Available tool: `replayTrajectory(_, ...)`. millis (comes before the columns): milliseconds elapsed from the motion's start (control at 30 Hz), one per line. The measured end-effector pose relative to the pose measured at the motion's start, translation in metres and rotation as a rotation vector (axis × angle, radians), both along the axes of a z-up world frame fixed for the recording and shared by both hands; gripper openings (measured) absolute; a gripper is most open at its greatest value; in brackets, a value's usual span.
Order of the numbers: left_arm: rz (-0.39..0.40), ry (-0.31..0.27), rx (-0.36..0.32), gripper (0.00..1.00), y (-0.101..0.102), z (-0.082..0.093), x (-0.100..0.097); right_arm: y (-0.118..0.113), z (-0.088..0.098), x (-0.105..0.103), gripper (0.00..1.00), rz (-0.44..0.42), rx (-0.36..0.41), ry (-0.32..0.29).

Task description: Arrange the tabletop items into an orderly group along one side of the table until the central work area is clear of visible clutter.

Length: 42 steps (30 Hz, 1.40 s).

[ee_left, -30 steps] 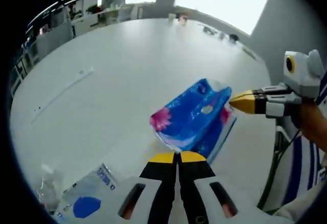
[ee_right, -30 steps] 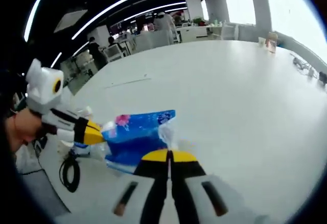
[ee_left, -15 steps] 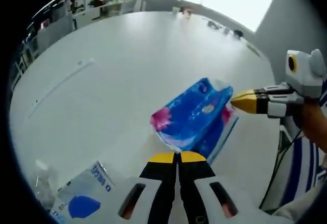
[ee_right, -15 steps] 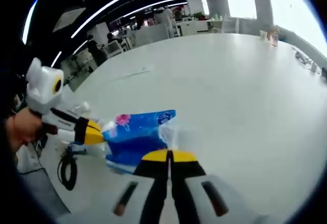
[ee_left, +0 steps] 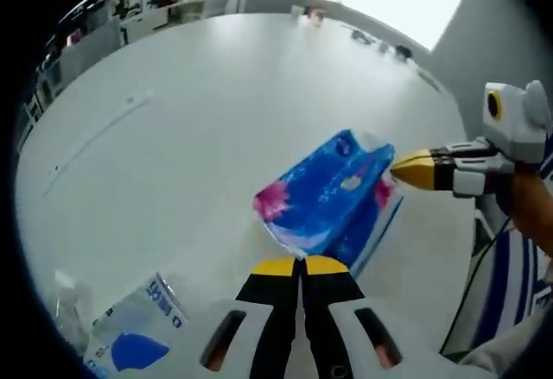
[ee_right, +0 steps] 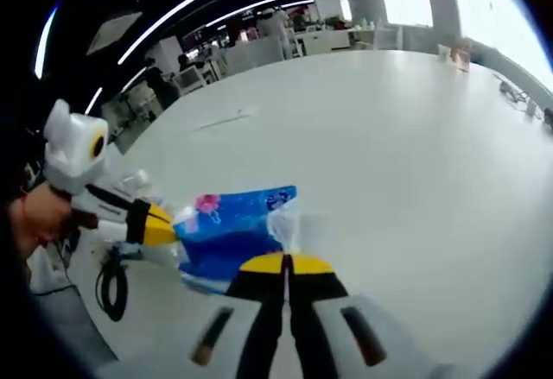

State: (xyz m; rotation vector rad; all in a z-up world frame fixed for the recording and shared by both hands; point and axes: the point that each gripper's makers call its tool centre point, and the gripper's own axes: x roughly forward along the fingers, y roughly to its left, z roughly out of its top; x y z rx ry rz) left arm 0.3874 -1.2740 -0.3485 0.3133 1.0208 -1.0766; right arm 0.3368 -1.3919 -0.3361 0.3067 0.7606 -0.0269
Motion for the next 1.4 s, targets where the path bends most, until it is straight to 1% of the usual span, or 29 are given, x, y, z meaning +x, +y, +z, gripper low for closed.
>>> replayTrajectory(133, 0.0, 0.001, 0.0, 0.0, 0.0, 0.0, 0.001, 0.0, -0.001, 0.0, 0.0, -0.002, 0.004, 0.003)
replayTrajectory(233, 0.009, -0.004, -0.007, 0.0, 0.0, 0.004, 0.005, 0.001, 0.002, 0.002, 0.0, -0.005, 0.013, -0.005)
replayTrajectory(333, 0.016, 0.003, -0.004, 0.0, 0.001, 0.004, 0.006, 0.002, 0.003, 0.004, 0.0, -0.001, 0.016, -0.006)
replayTrajectory(533, 0.027, 0.004, 0.005, 0.0, 0.009, 0.006, 0.01, 0.008, 0.002, 0.01, 0.0, 0.015, 0.022, -0.007)
replayTrajectory(767, 0.024, 0.004, 0.024, 0.0, 0.012, 0.002, 0.011, 0.011, -0.005, 0.011, 0.0, 0.02, 0.03, 0.002)
replayTrajectory(1000, 0.024, 0.013, 0.039, 0.0, 0.014, -0.007, 0.01, 0.013, -0.008, 0.014, 0.0, 0.022, 0.029, 0.008)
replayTrajectory(1400, 0.014, 0.004, 0.038, 0.0, 0.011, -0.009, 0.012, 0.011, -0.016, 0.011, 0.0, 0.019, 0.027, 0.018)
